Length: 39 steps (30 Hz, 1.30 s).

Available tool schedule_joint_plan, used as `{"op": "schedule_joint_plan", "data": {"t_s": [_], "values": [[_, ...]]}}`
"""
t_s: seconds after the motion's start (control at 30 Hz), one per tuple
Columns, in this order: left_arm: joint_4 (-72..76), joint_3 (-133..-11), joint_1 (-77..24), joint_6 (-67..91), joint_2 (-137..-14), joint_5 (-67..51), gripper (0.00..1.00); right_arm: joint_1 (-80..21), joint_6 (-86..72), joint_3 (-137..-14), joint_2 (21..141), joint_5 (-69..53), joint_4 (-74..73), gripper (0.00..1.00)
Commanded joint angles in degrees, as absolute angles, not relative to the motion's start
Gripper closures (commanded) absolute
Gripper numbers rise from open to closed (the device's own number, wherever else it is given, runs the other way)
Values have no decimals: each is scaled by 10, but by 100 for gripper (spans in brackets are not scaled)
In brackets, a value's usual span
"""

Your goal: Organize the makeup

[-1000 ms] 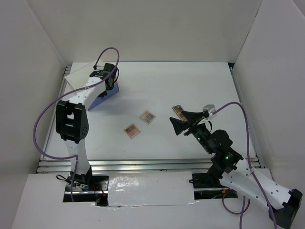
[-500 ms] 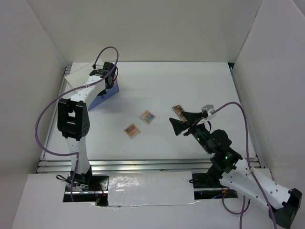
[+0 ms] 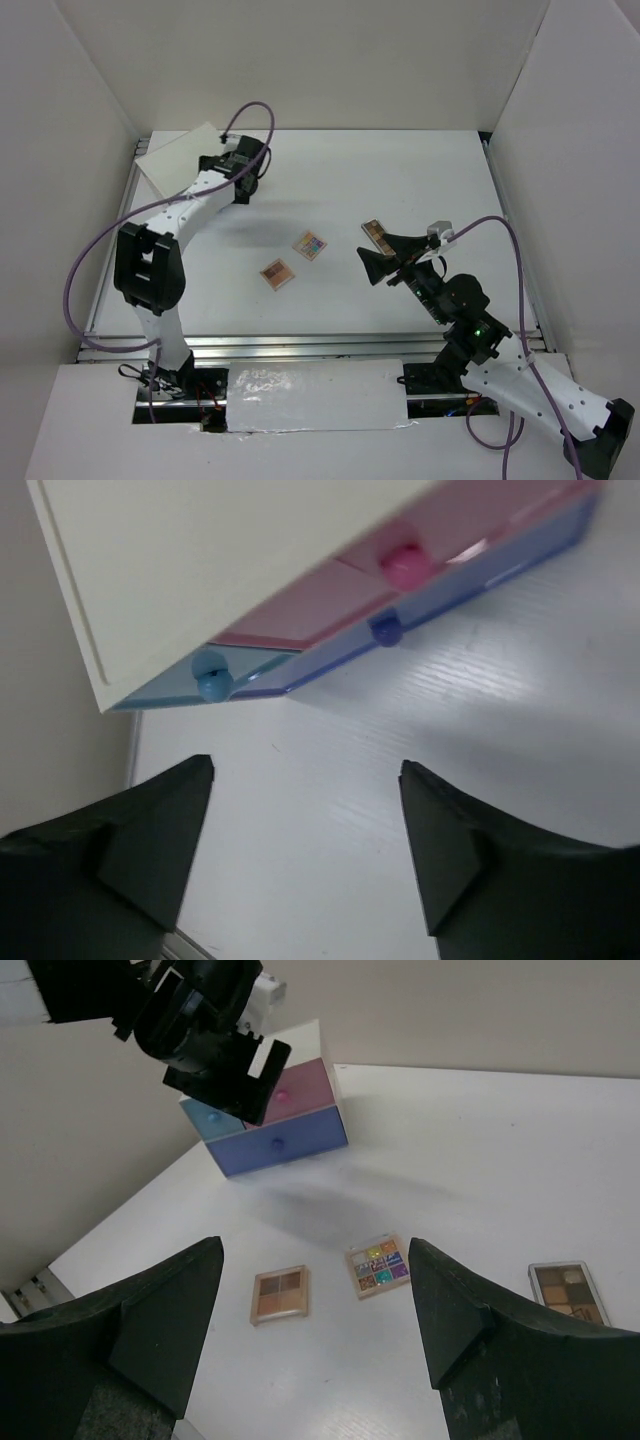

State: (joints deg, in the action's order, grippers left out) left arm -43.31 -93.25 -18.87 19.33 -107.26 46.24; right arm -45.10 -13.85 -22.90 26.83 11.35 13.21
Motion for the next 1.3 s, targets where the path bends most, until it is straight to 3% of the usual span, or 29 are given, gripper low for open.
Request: {"op": "schedule_joint_plan", "data": {"t_s": [0.0, 0.17, 0.3, 0.53, 0.8, 1.1, 1.27], "values": [[-373, -886, -256, 131, -1036, 505, 2, -449, -129, -232, 256, 120, 129, 18], [-304, -840, -288, 71, -1083, 558, 2, -449, -134, -240, 212, 157, 100, 16], [-155, -747, -317, -53, -1133, 620, 1, -449, -176, -243, 141, 195, 53, 15], [-49, -739, -312, -152, -1179, 608, 2, -449, -255, -209, 48, 127, 40, 17], [8, -757, -279, -196, -1222, 587, 14, -448, -225, -241, 23, 106, -29, 19], [94, -746, -265, -285, -1273, 609, 37, -448, -207, -237, -17, 98, -56, 19], [175, -711, -258, -327, -1280, 630, 39, -448, -204, -229, -6, 93, -41, 18]]}}
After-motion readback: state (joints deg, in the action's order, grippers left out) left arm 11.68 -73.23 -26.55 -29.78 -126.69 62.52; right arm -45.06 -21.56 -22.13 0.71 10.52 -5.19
